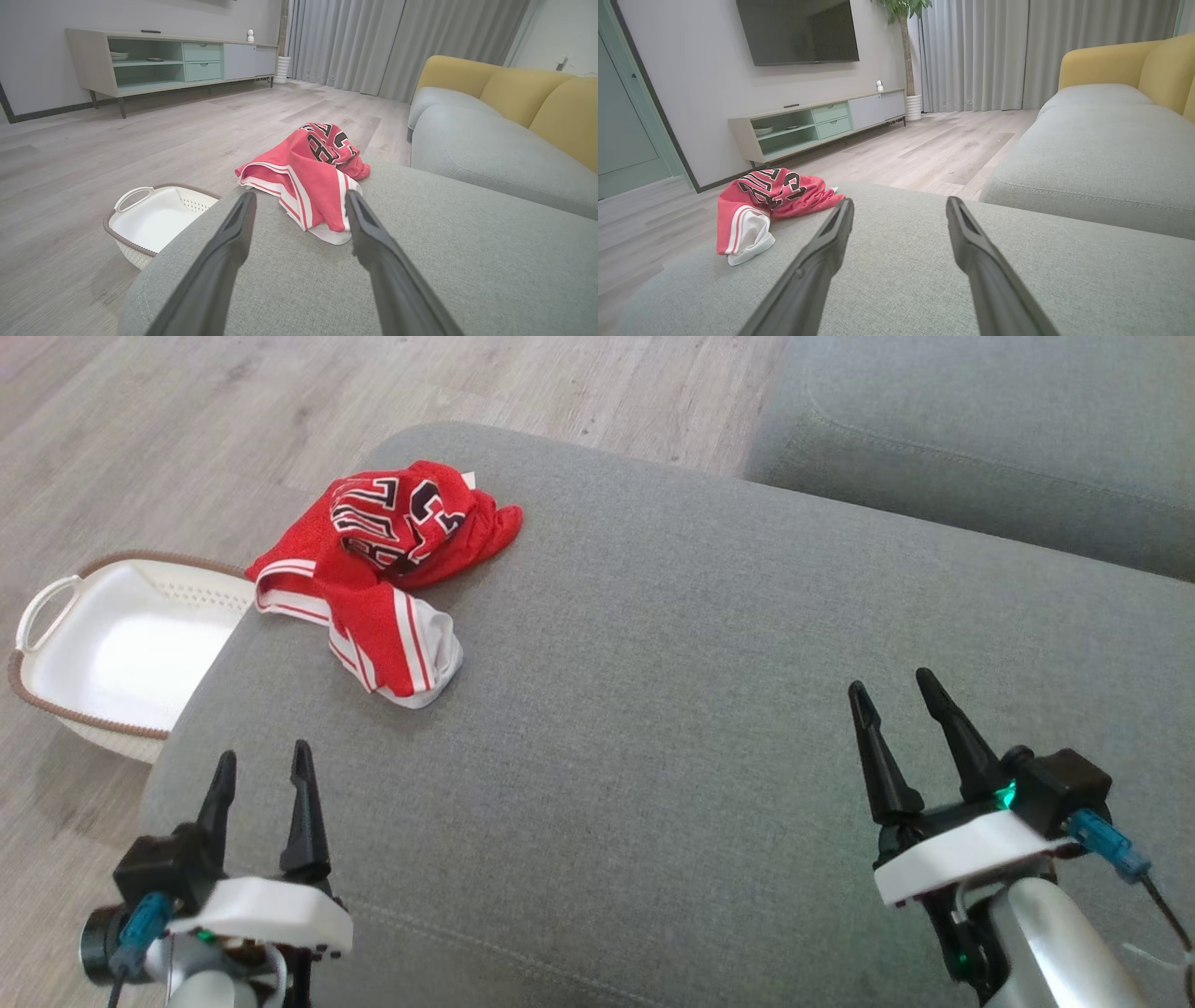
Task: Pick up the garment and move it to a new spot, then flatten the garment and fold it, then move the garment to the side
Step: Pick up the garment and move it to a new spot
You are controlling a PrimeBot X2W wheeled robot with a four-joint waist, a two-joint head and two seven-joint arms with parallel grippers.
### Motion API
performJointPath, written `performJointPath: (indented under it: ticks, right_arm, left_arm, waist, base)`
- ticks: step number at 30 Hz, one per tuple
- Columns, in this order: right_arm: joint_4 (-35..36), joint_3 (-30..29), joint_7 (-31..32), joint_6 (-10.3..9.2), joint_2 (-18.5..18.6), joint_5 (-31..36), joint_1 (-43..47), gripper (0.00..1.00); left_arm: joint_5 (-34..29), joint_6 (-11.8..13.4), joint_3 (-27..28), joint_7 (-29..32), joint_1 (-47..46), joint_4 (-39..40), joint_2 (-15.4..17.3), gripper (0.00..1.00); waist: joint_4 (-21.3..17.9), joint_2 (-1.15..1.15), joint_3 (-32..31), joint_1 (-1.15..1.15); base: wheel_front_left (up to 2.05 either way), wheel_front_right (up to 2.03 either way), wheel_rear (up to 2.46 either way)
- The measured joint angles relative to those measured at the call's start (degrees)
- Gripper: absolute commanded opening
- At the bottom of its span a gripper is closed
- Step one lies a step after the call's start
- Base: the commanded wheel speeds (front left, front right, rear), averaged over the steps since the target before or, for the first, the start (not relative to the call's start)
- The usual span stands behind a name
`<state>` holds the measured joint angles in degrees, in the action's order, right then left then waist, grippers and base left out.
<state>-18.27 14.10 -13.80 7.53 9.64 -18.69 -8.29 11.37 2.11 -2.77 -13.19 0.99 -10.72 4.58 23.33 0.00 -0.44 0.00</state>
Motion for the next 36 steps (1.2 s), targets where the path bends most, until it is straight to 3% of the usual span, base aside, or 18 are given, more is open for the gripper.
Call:
performJointPath:
  ticks: [8,12,20,29,36]
  right_arm:
    - [-0.04,0.66,-0.40,0.00,0.08,-0.43,-0.53,1.00]
    - [0.16,1.32,-0.40,0.00,0.41,-0.47,-0.63,1.00]
    - [1.45,1.33,-0.41,0.00,1.37,-0.48,-3.08,1.00]
    - [2.57,0.87,-0.40,0.00,2.81,-0.98,-6.53,1.00]
    - [2.92,1.41,-0.40,0.00,3.97,-1.59,-9.75,1.00]
  left_arm:
    - [1.58,0.42,0.07,1.09,-0.12,0.49,0.07,1.00]
    - [1.80,0.38,0.20,2.94,-1.81,2.02,1.72,1.00]
    - [5.90,-1.04,3.92,16.22,-15.63,2.10,6.57,1.00]
    - [14.88,-2.53,7.73,36.69,-30.84,-16.94,11.52,1.00]
    - [17.63,-1.03,11.47,42.25,-38.49,-30.90,15.82,1.00]
  waist:
    - [-0.79,0.00,0.69,0.00]
    - [-1.53,0.00,1.66,0.00]
    - [-3.76,0.00,4.79,0.00]
    - [-8.91,0.00,10.77,0.01]
    - [-14.13,0.00,15.36,0.01]
  base:
    - [0.00,0.00,0.00]
    - [0.00,0.00,0.00]
    - [0.00,0.00,0.00]
    - [0.00,0.00,0.00]
    - [0.00,0.00,0.00]
